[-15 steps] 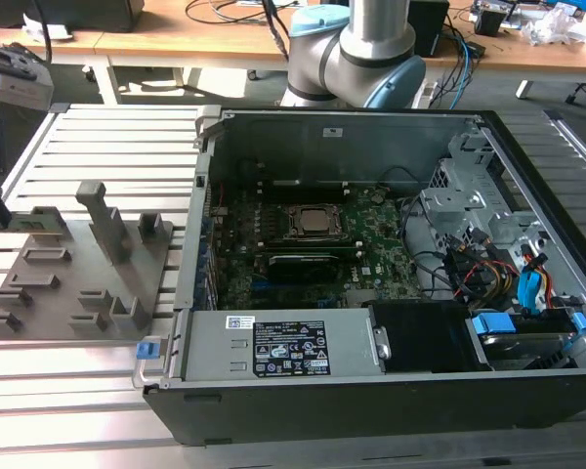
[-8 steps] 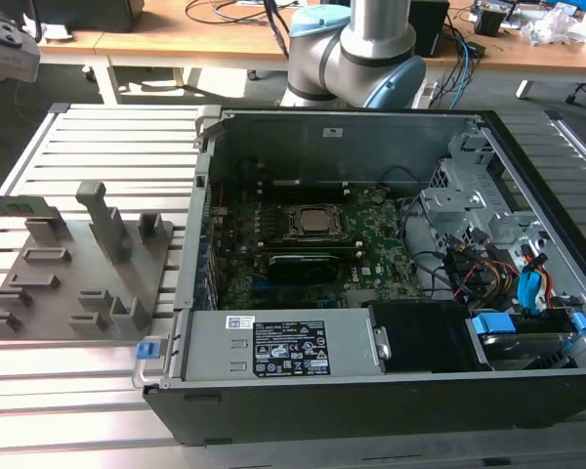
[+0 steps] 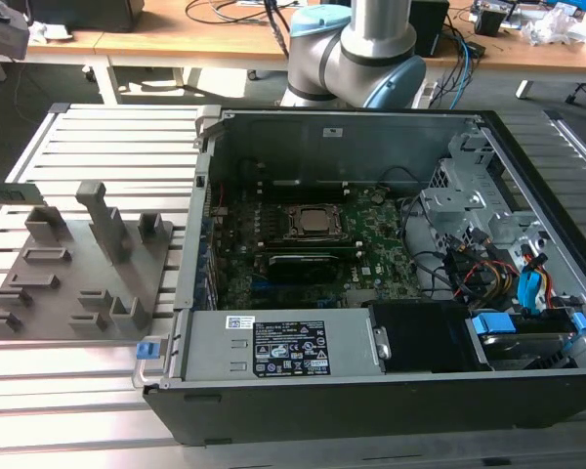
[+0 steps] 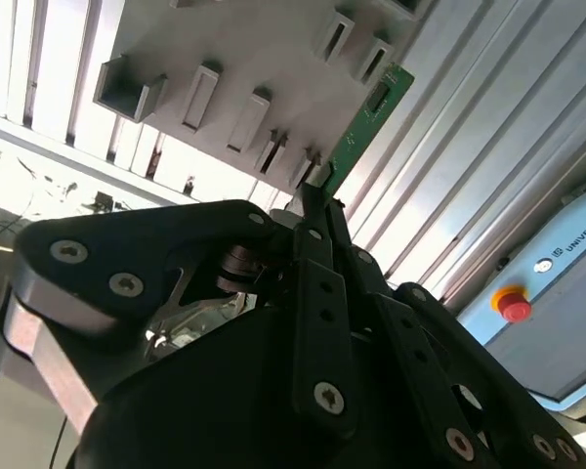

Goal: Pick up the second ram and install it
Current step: 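Pick up the second ram and move it above second insertion slot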

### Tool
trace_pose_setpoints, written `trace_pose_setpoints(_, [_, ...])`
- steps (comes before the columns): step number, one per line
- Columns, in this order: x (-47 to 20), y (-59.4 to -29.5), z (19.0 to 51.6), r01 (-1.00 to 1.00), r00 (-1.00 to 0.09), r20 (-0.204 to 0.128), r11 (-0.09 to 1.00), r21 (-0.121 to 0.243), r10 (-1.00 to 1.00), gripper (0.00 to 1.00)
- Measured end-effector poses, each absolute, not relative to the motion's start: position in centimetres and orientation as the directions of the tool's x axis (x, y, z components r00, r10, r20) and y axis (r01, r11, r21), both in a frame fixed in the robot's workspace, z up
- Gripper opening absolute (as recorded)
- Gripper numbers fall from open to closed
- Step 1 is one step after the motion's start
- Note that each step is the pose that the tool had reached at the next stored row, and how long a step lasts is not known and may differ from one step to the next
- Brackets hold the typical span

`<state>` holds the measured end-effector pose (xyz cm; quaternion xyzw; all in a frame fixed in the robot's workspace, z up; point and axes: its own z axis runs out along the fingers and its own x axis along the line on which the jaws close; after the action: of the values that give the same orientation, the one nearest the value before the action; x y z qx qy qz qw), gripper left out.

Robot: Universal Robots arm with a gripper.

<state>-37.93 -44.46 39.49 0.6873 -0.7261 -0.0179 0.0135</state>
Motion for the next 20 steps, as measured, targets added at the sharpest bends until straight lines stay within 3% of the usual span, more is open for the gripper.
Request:
trace_pose_setpoints(7, [-37.9, -44.5, 42.1, -0.998, -0.055, -0.005, 0.055, 0.045, -0.998, 0.14])
trace_pose_setpoints(9, [-37.9, -44.5, 42.2, -0.998, -0.055, -0.066, 0.052, 0.048, -0.996, 0.14])
trace_pose_setpoints(10, [-37.9, -44.4, 42.2, -0.998, -0.055, -0.073, 0.052, 0.048, -0.996, 0.14])
trace_pose_setpoints(20, [-32.9, -44.5, 42.2, -0.998, -0.055, -0.069, 0.052, 0.048, -0.996, 0.14])
